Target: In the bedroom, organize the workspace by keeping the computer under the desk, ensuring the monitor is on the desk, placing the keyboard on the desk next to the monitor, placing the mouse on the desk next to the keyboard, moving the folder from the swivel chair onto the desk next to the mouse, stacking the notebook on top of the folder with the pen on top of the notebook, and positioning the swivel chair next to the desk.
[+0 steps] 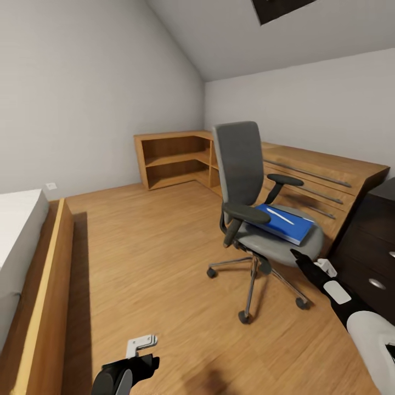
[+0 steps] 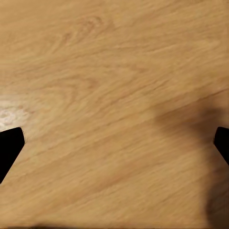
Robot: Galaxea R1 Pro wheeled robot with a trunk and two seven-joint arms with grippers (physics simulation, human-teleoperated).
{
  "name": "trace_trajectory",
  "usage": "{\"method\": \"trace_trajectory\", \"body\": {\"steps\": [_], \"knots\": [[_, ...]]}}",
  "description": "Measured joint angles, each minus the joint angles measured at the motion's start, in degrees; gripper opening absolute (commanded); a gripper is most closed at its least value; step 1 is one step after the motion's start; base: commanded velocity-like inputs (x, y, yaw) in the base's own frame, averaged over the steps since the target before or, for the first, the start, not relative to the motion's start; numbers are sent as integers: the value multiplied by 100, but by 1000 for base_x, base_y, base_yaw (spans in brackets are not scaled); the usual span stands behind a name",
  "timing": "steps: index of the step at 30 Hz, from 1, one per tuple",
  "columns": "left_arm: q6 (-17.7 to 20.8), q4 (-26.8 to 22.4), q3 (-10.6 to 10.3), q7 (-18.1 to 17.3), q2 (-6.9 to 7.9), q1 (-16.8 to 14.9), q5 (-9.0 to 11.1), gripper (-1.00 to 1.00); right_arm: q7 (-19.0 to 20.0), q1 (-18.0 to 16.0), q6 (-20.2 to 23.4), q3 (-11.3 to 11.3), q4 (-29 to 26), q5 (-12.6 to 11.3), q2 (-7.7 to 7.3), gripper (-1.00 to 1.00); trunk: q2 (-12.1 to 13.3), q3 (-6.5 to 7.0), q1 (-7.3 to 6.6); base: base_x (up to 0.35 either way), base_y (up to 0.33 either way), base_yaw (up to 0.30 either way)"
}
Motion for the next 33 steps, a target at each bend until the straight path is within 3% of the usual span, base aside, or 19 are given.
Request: {"method": "trace_trajectory", "body": {"steps": [6,21,26,33], "knots": [[0,4,-1,5,-15,1,-3,100,1,0,2,2,-8,-2,-6,100,0,-15,-2,172,0,148],[-5,6,-8,-2,-17,0,-11,100,34,3,-8,38,-21,29,-8,100,0,-18,-1,176,0,4],[-1,7,-10,-1,-17,-3,-10,100,38,2,-7,37,-26,28,-8,100,0,-18,0,-4,0,0],[7,7,-10,-8,-17,-1,-10,100,31,1,1,33,-21,5,-8,100,0,-18,3,-266,0,0]]}}
